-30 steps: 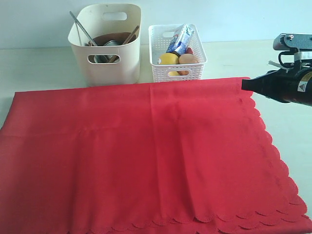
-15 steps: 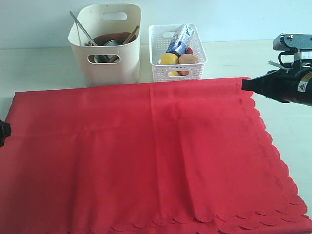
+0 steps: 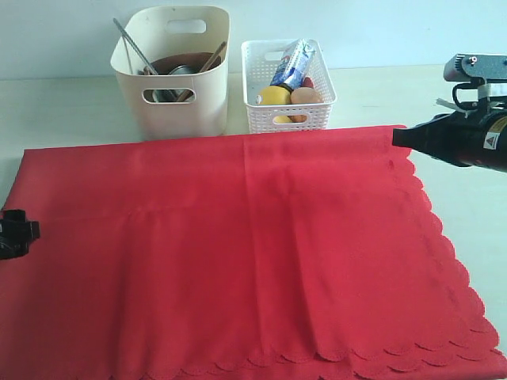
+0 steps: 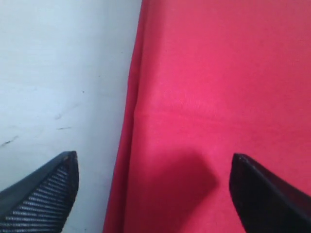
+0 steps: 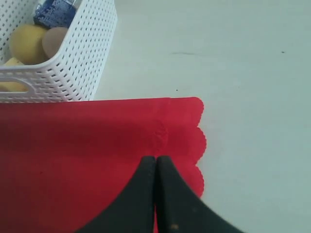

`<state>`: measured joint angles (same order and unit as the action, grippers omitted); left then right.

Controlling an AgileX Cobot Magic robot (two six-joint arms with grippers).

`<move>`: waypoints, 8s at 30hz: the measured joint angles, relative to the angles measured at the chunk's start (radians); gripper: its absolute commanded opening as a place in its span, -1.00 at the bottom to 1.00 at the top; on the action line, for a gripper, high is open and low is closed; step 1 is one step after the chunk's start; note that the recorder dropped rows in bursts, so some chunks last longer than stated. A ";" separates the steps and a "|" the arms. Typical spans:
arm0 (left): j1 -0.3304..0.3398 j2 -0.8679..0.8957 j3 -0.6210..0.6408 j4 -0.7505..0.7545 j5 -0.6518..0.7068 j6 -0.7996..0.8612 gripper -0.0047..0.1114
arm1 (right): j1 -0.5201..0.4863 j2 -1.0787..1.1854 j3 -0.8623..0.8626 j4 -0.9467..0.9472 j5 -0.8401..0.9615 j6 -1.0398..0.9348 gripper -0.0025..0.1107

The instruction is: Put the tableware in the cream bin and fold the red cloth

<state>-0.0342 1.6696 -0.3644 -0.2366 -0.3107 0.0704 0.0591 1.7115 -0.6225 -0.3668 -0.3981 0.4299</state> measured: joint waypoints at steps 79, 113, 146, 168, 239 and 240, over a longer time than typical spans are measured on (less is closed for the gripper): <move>-0.628 -0.407 -0.286 -0.077 0.379 0.000 -0.92 | 0.622 0.309 -0.348 -1.198 0.117 0.904 -0.96; -0.784 -0.163 -0.529 -0.022 0.435 0.000 -0.92 | 0.232 0.161 -0.160 -1.188 0.458 0.967 -0.96; -0.929 0.530 -1.315 0.016 0.574 0.119 -0.92 | 0.198 -0.148 -0.070 -1.322 1.105 1.513 -0.96; -0.948 0.609 -1.360 0.020 0.656 0.183 0.89 | 0.198 -0.214 -0.070 -1.368 0.896 1.504 -0.96; -0.547 -0.101 -0.257 0.009 0.078 0.180 -0.90 | 0.487 0.113 -0.243 -1.324 0.549 1.163 -0.96; -0.547 -0.101 -0.257 0.009 0.078 0.180 -0.90 | 0.487 0.090 -0.243 -1.320 0.549 1.163 -0.96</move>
<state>-0.5808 1.5689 -0.6210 -0.2277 -0.2328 0.2503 0.5462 1.8016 -0.8656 -1.6869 0.1509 1.5932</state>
